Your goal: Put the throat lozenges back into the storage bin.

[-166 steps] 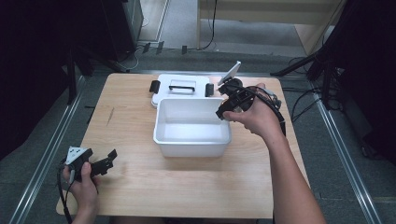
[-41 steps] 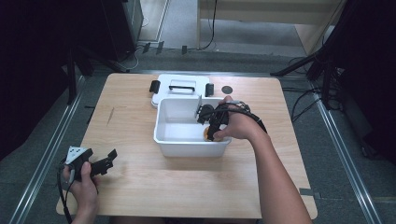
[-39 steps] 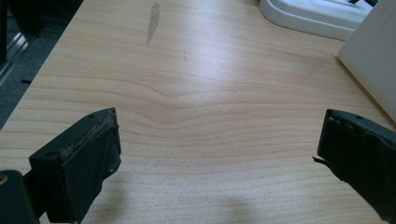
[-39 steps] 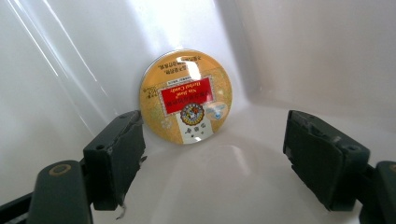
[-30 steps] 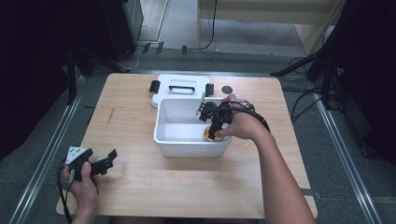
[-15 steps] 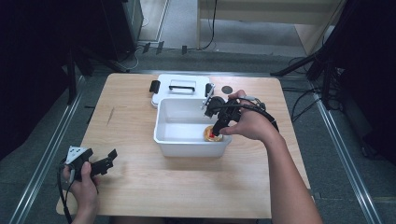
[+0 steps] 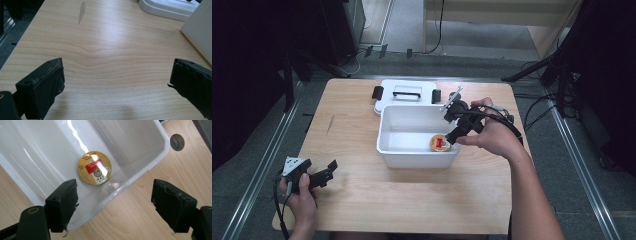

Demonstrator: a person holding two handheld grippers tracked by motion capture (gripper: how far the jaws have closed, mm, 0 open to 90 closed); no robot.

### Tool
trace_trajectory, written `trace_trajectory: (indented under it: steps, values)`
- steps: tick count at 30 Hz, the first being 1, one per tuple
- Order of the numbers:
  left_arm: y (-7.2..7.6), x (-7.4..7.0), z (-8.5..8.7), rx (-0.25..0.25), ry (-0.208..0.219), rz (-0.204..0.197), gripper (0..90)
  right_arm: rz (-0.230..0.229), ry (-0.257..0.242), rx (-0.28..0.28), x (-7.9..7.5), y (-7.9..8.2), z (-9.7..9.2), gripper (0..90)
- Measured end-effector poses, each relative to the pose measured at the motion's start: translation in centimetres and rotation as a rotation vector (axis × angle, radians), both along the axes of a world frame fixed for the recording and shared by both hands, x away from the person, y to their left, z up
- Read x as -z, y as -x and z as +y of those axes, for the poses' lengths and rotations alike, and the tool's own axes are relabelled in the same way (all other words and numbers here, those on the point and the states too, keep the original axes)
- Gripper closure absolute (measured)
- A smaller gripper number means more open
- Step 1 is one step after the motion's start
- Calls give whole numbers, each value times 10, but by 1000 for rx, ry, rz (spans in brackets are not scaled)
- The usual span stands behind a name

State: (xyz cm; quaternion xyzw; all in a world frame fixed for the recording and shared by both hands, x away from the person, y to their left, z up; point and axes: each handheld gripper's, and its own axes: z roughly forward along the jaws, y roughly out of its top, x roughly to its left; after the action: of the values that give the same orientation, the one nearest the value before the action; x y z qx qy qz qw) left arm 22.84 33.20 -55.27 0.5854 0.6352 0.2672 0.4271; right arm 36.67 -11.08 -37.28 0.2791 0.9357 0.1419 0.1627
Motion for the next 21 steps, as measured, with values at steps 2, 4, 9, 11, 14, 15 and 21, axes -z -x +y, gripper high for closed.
trace_trajectory:
  steps: [2,4,9,11,14,15,21]
  values:
    - [0,0,0,0,0,0,0,1,-13,19,1,2,-5,221]
    - [0,0,0,0,0,0,0,6,-33,34,2,3,-9,219]
    - [0,0,0,0,-1,-1,0,0,-76,58,5,6,-22,215]
    - [0,0,0,-2,0,0,0,-1,-95,77,8,7,-28,214]
    - [0,0,-1,-3,-1,-1,0,-4,-117,104,12,9,-39,214]
    - [0,0,-1,-3,0,-2,0,-2,-125,112,13,10,-43,214]
    - [0,0,-1,-3,-3,-3,0,-7,-186,165,23,15,-63,212]
